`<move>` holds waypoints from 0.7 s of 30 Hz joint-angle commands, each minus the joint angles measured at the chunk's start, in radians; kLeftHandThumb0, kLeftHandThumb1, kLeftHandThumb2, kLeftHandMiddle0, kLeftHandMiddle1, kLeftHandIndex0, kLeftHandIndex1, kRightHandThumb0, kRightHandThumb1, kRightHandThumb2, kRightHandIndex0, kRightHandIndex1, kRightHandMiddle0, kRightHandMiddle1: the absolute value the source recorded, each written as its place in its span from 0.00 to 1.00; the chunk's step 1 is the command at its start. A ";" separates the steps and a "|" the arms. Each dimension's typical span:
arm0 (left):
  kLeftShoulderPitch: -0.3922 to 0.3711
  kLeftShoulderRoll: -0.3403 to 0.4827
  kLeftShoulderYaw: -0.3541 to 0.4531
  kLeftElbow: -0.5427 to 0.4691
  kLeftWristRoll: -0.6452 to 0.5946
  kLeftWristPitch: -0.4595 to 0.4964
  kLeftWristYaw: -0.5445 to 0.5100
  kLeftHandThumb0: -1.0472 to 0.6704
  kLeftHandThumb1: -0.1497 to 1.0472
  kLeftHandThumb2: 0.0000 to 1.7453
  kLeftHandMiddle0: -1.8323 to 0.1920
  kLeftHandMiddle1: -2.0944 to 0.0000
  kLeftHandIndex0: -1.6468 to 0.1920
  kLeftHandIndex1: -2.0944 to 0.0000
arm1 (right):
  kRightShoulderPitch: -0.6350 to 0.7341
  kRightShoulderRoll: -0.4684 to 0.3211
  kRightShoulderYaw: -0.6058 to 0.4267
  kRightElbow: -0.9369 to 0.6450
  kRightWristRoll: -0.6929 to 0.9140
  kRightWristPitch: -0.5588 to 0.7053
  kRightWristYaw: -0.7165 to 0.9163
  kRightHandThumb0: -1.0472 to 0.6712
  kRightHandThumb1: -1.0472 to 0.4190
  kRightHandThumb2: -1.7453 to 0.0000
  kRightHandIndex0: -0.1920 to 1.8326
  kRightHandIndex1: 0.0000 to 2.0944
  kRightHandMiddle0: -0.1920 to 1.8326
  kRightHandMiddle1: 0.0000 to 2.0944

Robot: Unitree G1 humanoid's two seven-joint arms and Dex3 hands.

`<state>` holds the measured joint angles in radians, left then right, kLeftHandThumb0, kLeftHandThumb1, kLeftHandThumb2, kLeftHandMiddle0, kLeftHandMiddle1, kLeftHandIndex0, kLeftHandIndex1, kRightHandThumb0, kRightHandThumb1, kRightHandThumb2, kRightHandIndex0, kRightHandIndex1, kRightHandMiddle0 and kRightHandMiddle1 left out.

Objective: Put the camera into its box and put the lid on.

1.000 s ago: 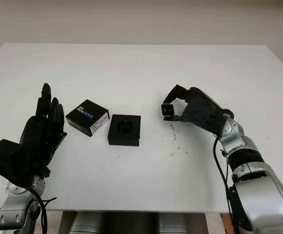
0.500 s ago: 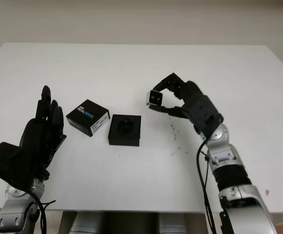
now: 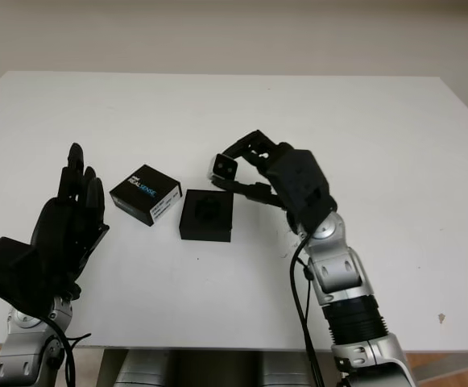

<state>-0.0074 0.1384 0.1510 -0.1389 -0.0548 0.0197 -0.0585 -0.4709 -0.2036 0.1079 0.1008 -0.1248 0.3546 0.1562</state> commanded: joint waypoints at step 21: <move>0.005 0.000 -0.006 -0.033 -0.009 0.025 0.009 0.18 1.00 0.37 1.00 0.99 1.00 1.00 | -0.038 -0.013 0.081 0.067 -0.074 0.031 0.060 0.39 0.08 0.97 0.27 0.03 0.24 0.83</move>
<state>-0.0050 0.1384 0.1410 -0.1497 -0.0616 0.0439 -0.0503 -0.5004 -0.2111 0.1904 0.1647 -0.1956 0.4044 0.2138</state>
